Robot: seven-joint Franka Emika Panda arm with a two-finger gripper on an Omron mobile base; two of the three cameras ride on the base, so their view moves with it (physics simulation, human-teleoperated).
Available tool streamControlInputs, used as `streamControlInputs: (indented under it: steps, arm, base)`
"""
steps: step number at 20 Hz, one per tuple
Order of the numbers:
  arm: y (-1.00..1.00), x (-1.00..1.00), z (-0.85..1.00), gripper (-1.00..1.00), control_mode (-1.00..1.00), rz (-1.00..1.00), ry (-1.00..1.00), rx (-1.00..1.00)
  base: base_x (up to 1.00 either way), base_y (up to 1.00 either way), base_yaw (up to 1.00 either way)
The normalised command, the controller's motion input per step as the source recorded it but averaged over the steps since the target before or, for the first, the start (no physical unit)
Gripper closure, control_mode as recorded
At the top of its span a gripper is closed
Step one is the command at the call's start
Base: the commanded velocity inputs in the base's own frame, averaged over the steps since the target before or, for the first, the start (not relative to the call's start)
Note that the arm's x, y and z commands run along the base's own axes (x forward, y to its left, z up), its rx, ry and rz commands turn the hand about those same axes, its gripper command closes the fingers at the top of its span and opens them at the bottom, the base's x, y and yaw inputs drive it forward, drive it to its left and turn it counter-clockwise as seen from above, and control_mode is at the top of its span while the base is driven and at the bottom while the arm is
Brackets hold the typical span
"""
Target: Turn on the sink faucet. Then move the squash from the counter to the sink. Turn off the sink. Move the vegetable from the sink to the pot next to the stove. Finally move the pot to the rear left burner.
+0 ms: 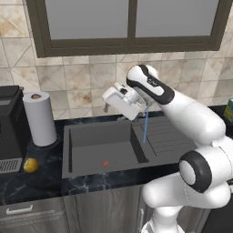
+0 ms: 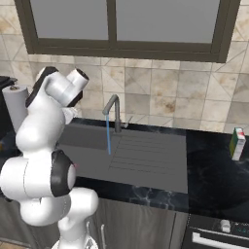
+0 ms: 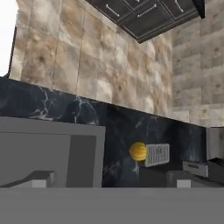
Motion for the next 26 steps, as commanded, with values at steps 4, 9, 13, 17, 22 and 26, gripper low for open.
streamControlInputs:
  steps: [4,9,13,17,22,26]
  arm:
    - [0.9,-0.01,-0.18,-1.0,-1.0,0.21,-0.18,-0.02]
    - [1.0,-0.09,-0.16,-1.0,-1.0,0.16,-0.08,-0.09]
    - [1.0,-0.09,-0.24,-1.0,-1.0,0.17,-0.07,-0.12]
    - [0.83,-0.21,-0.23,-1.0,-1.0,0.12,-0.02,-0.12]
    - [0.19,-0.07,-0.33,-1.0,-1.0,0.0,0.0,-0.11]
    - [0.31,-0.02,-0.37,-1.0,-1.0,0.0,0.0,-0.1]
  base:
    - [0.0,0.0,0.0]
    - [0.0,0.0,0.0]
    - [0.0,0.0,0.0]
    - [0.0,0.0,0.0]
    - [0.0,0.0,0.0]
    - [0.0,0.0,0.0]
